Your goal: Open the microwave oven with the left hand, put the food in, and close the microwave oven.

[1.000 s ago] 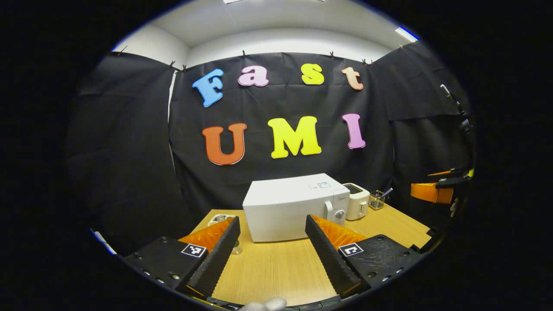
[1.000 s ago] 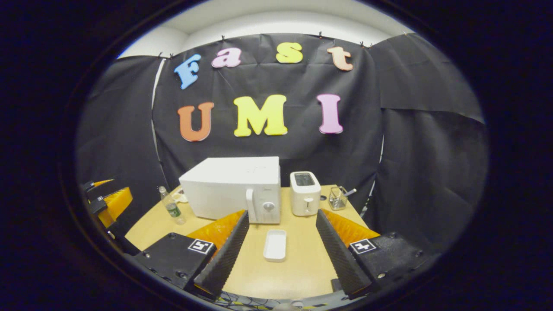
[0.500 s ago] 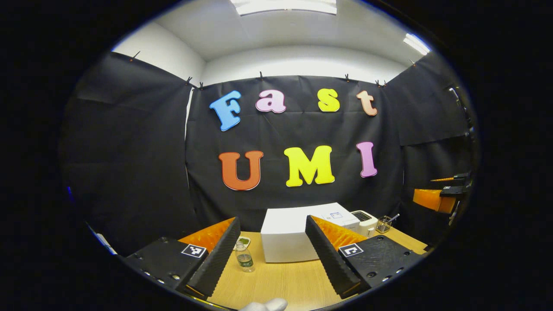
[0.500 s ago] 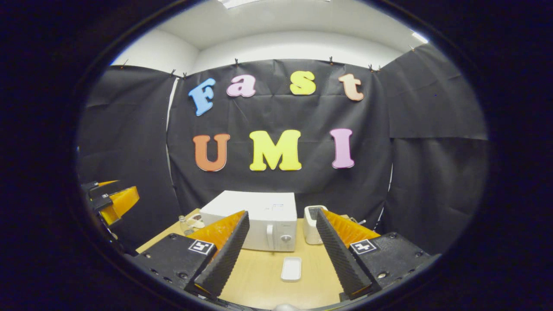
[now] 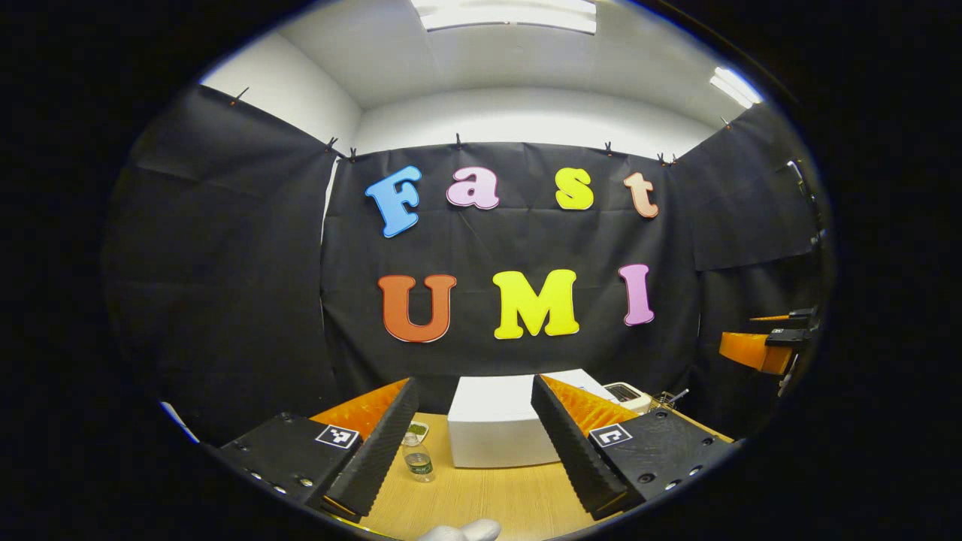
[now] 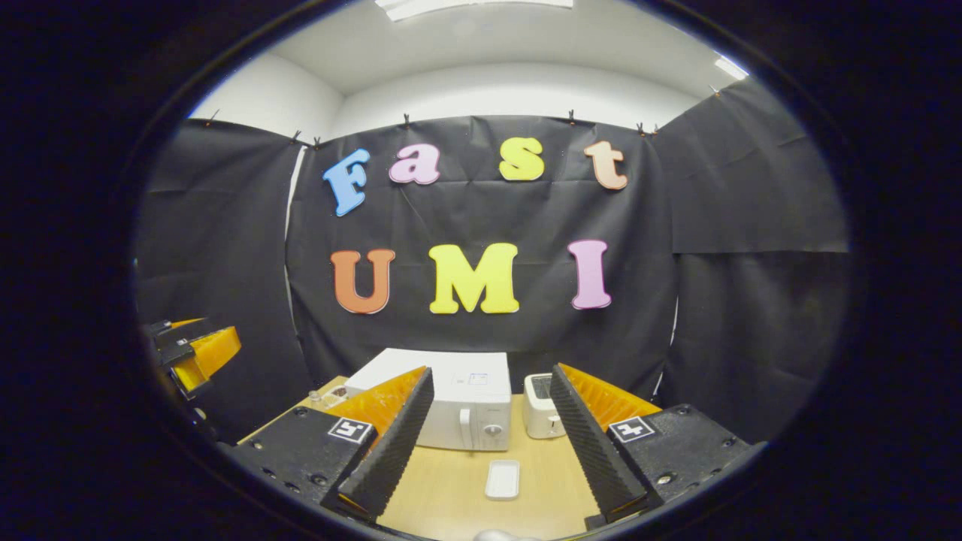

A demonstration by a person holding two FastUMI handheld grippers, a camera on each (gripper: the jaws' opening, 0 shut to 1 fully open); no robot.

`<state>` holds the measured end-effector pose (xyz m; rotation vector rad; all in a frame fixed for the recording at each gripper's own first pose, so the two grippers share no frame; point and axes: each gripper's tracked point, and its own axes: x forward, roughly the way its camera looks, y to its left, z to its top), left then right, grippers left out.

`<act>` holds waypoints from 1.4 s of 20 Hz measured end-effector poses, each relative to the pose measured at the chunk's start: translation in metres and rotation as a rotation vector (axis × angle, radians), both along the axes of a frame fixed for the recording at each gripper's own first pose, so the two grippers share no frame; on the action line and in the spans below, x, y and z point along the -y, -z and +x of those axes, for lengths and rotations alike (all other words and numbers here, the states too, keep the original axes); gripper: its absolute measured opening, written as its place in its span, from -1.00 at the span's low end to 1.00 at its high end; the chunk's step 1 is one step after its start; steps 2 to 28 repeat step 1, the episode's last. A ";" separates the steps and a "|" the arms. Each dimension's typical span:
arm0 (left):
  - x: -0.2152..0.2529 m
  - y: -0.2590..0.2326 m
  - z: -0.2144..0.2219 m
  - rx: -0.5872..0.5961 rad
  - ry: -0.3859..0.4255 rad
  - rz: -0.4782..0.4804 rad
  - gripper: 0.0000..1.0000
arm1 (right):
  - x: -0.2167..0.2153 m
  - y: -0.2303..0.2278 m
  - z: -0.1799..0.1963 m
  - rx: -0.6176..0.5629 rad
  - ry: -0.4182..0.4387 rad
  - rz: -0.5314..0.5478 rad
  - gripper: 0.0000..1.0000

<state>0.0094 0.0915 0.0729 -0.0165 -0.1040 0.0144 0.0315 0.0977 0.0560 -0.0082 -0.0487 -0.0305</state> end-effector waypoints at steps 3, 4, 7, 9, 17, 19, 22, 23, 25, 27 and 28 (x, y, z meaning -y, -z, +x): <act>0.002 0.002 0.001 -0.005 0.002 0.002 0.90 | 0.000 0.000 0.000 -0.003 -0.002 0.000 0.99; 0.002 0.002 0.001 -0.005 0.002 0.002 0.90 | 0.000 0.000 0.000 -0.003 -0.002 0.000 0.99; 0.002 0.002 0.001 -0.005 0.002 0.002 0.90 | 0.000 0.000 0.000 -0.003 -0.002 0.000 0.99; 0.002 0.002 0.001 -0.005 0.002 0.002 0.90 | 0.000 0.000 0.000 -0.003 -0.002 0.000 0.99; 0.002 0.002 0.001 -0.005 0.002 0.002 0.90 | 0.000 0.000 0.000 -0.003 -0.002 0.000 0.99; 0.002 0.002 0.001 -0.005 0.002 0.002 0.90 | 0.000 0.000 0.000 -0.003 -0.002 0.000 0.99; 0.002 0.002 0.001 -0.005 0.002 0.002 0.90 | 0.000 0.000 0.000 -0.003 -0.002 0.000 0.99; 0.002 0.002 0.001 -0.005 0.002 0.002 0.90 | 0.000 0.000 0.000 -0.003 -0.002 0.000 0.99; 0.002 0.002 0.001 -0.005 0.002 0.002 0.90 | 0.000 0.000 0.000 -0.003 -0.002 0.000 0.99; 0.002 0.002 0.001 -0.005 0.002 0.002 0.90 | 0.000 0.000 0.000 -0.003 -0.002 0.000 0.99; 0.002 0.002 0.001 -0.005 0.002 0.002 0.90 | 0.000 0.000 0.000 -0.003 -0.002 0.000 0.99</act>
